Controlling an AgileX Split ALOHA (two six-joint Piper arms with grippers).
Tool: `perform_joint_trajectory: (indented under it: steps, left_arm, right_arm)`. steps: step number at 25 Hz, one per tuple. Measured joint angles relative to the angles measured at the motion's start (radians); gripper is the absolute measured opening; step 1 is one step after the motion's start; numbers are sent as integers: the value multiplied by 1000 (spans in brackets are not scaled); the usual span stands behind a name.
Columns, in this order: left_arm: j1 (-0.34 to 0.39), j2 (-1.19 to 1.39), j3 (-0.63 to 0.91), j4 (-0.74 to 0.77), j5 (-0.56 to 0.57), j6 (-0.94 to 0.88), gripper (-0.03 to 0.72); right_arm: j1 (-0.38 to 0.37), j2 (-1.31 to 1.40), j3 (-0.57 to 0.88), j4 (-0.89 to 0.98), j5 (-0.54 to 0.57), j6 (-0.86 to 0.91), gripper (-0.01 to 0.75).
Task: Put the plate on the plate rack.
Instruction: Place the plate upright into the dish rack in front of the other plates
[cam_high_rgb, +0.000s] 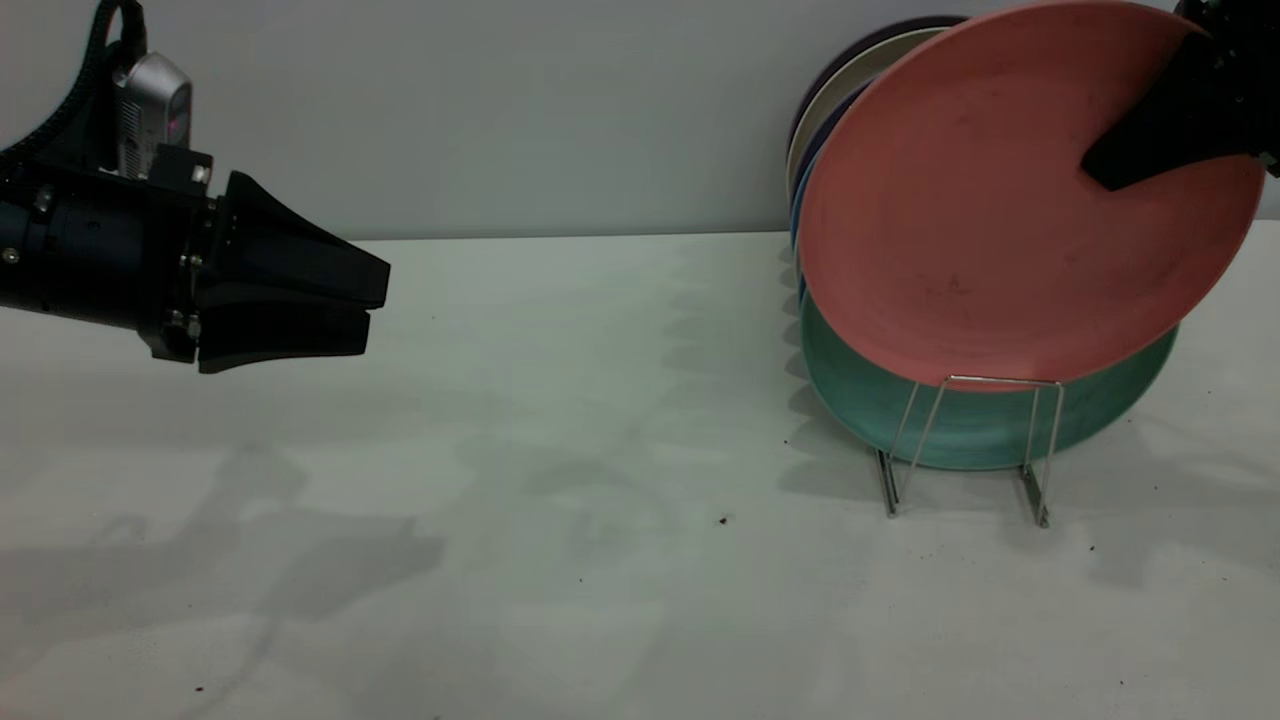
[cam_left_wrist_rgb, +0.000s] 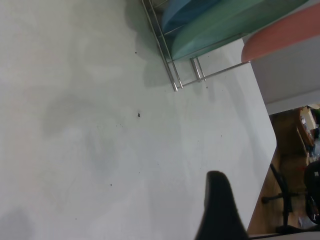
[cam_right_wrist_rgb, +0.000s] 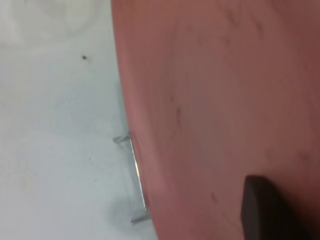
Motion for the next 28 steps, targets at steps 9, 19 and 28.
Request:
perform_joint_trajectory:
  steps: [9, 19, 28]
  left_arm:
    - [0, 0, 0, 0, 0, 21, 526]
    - [0, 0, 0, 0, 0, 23, 526]
    - [0, 0, 0, 0, 0, 24, 526]
  right_arm:
    - [0, 0, -2, 1, 11, -5, 129]
    - [0, 0, -5, 2, 66, 1, 248]
    - [0, 0, -5, -1, 86, 17, 268]
